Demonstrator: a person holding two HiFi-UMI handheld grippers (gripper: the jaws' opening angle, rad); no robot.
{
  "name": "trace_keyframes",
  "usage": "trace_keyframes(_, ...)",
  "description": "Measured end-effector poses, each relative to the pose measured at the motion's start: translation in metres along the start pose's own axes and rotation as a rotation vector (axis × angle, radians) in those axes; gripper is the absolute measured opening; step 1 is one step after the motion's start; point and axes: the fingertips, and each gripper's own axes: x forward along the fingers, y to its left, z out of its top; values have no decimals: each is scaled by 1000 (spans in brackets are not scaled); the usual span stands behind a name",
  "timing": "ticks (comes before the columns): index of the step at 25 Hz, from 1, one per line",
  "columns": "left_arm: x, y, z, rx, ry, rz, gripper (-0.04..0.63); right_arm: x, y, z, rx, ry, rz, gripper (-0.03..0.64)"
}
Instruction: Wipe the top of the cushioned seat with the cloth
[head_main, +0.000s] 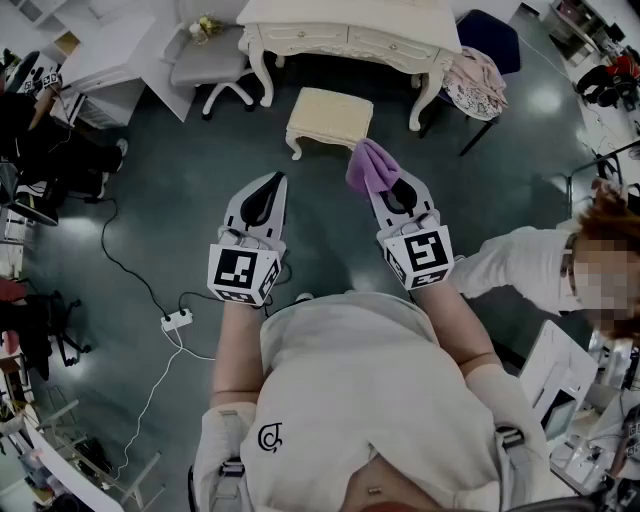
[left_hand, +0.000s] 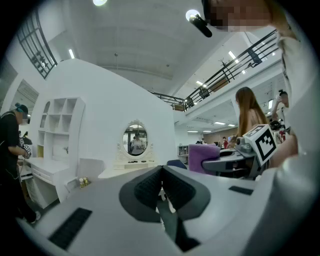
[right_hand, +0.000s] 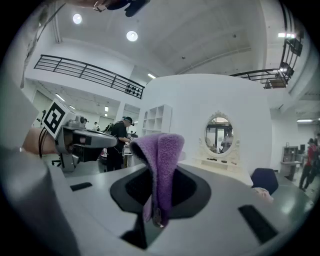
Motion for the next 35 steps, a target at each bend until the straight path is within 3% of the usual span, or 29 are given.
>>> trace_keyframes(12, -4, 14, -4, -25, -4, -39, 14, 9, 15, -10, 19, 50, -19, 71)
trace_keyframes(25, -43, 84, -33, -53, 37, -94, 12, 55, 77, -30, 54, 139, -82, 77)
trace_keyframes(30, -30, 110, -49, -72, 58, -90, 12, 86, 78, -41, 63, 156, -70, 77)
trace_keyframes(35, 14, 134, -62, -64, 78, -74, 12, 133, 48, -60, 108, 157, -37, 77)
